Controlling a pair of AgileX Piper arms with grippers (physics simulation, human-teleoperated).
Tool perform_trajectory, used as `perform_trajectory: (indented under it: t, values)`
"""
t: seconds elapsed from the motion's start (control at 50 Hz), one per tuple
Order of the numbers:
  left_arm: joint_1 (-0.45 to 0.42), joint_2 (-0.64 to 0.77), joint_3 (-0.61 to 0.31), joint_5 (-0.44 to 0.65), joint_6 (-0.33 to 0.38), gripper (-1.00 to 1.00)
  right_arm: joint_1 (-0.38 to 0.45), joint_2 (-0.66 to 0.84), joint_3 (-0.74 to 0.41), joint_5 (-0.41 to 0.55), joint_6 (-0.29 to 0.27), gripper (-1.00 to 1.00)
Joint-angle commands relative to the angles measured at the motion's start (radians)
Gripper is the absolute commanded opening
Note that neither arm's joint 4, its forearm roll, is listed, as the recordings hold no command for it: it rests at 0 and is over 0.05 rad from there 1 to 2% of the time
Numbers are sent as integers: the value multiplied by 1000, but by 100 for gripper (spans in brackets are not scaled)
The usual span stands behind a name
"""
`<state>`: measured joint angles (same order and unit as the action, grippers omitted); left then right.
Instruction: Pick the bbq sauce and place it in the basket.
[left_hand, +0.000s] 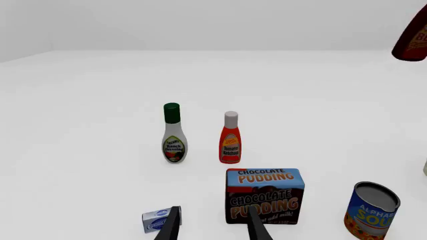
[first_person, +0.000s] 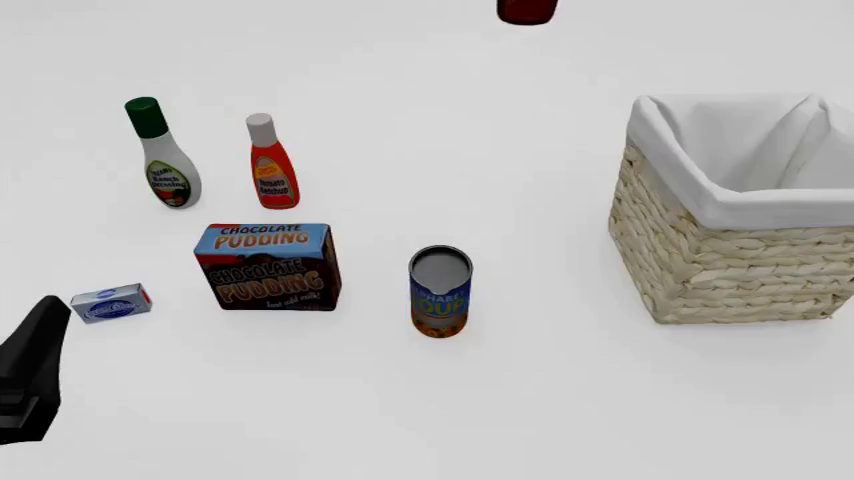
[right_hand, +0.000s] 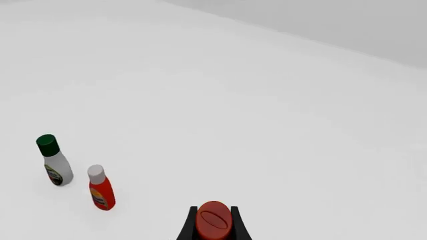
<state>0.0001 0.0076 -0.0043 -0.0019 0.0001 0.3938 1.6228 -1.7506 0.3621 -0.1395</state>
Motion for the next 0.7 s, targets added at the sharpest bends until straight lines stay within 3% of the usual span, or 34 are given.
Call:
perform_trajectory:
  t: [0.02, 0.7]
  values:
    - [0, 0, 0, 0, 0, 100, -47, -75, 35, 4, 8, -100]
    - [0, 0, 0, 0, 0, 100, -205, -227, 112, 43, -10, -100]
